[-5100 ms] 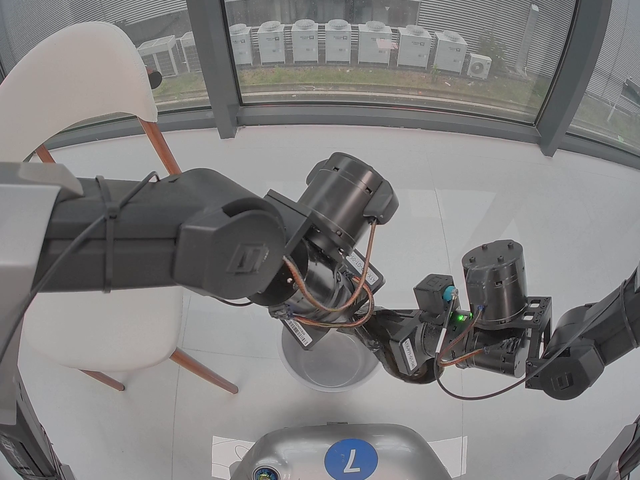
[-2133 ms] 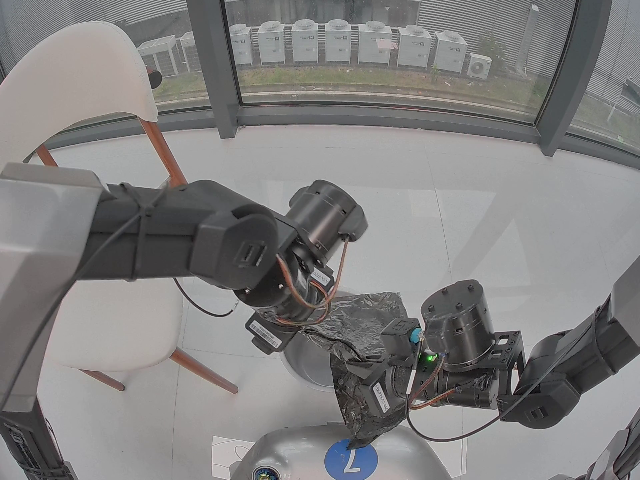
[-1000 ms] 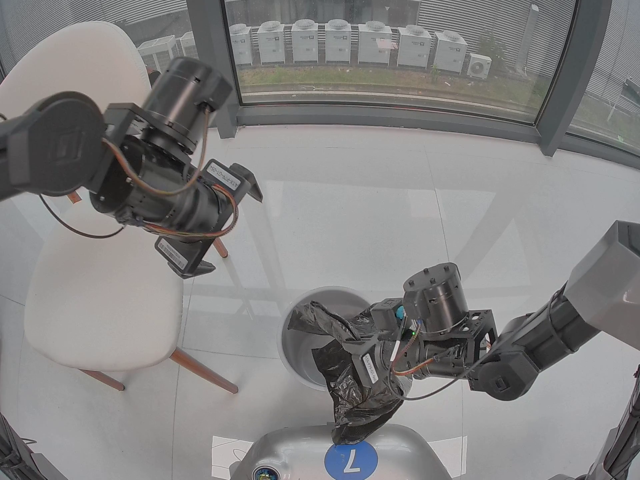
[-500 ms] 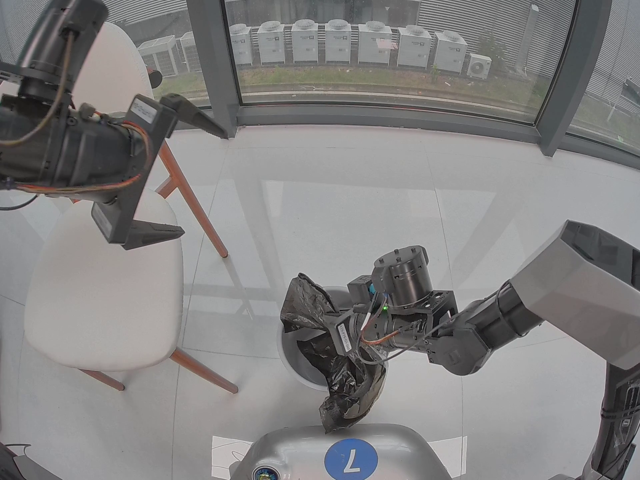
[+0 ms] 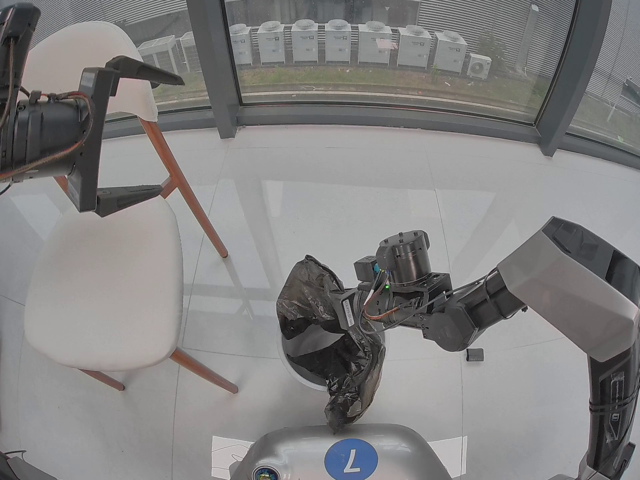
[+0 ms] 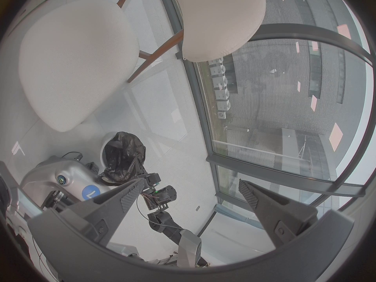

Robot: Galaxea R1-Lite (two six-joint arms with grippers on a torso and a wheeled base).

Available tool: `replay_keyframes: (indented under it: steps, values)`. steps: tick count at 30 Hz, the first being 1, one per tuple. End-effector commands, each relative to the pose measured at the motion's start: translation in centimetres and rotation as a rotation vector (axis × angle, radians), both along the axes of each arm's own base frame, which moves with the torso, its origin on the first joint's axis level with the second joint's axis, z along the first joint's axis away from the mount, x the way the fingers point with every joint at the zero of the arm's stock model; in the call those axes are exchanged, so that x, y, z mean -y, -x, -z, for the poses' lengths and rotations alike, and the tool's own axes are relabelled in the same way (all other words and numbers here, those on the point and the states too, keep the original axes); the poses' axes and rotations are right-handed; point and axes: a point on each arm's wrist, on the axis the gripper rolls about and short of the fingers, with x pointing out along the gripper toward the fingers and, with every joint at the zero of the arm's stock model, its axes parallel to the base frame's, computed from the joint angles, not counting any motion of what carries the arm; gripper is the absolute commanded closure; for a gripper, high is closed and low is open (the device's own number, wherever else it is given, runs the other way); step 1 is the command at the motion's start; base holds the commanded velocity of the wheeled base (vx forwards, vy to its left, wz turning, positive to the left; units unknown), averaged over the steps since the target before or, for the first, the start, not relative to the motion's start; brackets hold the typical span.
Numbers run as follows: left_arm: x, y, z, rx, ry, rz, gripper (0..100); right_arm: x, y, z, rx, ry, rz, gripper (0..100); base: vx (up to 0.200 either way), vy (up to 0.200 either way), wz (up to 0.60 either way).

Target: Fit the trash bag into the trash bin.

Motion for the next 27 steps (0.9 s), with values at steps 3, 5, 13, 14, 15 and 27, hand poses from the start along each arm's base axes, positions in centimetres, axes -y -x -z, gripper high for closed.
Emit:
replay_keyframes:
  steps: [3, 5, 13, 14, 15, 27]
  values:
    - [-0.4, 1.0, 2.4, 0.034, -0.030, 0.036, 0, 2.6, -0.7, -1.3, -0.096, 0.071, 0.061, 100, 0.000, 0.000, 0.00]
    - [-0.1, 1.1, 2.4, 0.033, -0.029, 0.059, 0, 3.5, -0.8, -1.4, -0.116, 0.085, 0.077, 100, 0.000, 0.000, 0.00]
    - [1.8, 1.9, 3.0, 0.015, -0.035, 0.183, 0, 3.6, -0.9, -1.8, -0.110, 0.070, 0.078, 100, 0.000, 0.000, 0.00]
    - [2.2, 2.2, 2.9, 0.021, -0.033, 0.211, 0, 3.6, -1.0, -1.7, -0.109, 0.071, 0.079, 100, 0.000, 0.000, 0.00]
    - [2.8, 2.6, 3.1, 0.021, -0.041, 0.248, 0, 3.6, -1.0, -1.7, -0.113, 0.069, 0.081, 100, 0.000, 0.000, 0.00]
    - [4.5, 3.0, 14.1, 0.212, -0.615, 0.640, 0, 3.0, -0.9, -2.3, -0.134, 0.011, 0.112, 100, 0.000, 0.000, 0.00]
